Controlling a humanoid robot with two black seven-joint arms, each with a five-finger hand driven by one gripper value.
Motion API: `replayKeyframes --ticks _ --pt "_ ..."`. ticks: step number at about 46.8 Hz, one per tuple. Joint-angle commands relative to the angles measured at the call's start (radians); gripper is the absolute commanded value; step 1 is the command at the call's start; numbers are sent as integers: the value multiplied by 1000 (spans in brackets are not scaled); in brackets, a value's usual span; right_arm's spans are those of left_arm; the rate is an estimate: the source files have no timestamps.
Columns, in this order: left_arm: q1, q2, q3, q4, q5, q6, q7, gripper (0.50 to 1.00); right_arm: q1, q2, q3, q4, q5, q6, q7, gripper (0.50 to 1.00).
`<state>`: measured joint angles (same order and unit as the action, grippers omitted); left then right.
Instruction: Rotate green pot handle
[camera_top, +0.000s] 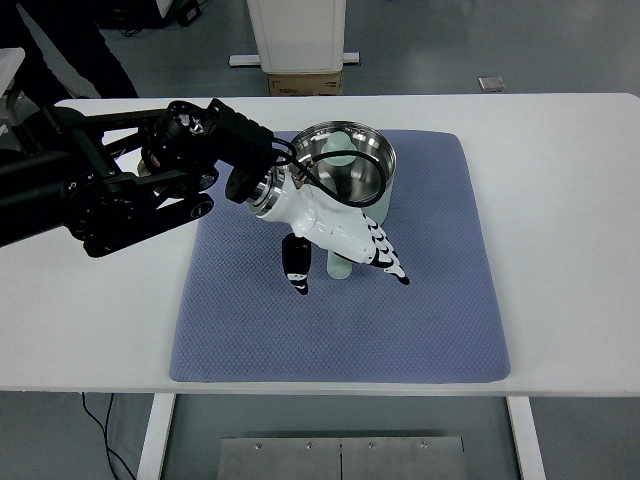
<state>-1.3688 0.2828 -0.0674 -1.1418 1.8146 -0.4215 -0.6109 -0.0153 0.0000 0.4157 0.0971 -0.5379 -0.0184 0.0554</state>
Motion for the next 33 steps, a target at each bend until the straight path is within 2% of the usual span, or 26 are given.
replayKeyframes --ticks 1,11,24,33 --pt "2 -2 0 13 26 4 0 1000 0 0 0 3 -1 0 0 1000" --pt "4 -4 3 19 83 15 0 1000 0 0 0 0 1 0 0 1000" --pt "7 -17 43 19 88 49 0 1000 0 0 0 0 -1 0 0 1000" --pt "17 -22 55 19 88 50 0 1000 0 0 0 0 -1 0 0 1000"
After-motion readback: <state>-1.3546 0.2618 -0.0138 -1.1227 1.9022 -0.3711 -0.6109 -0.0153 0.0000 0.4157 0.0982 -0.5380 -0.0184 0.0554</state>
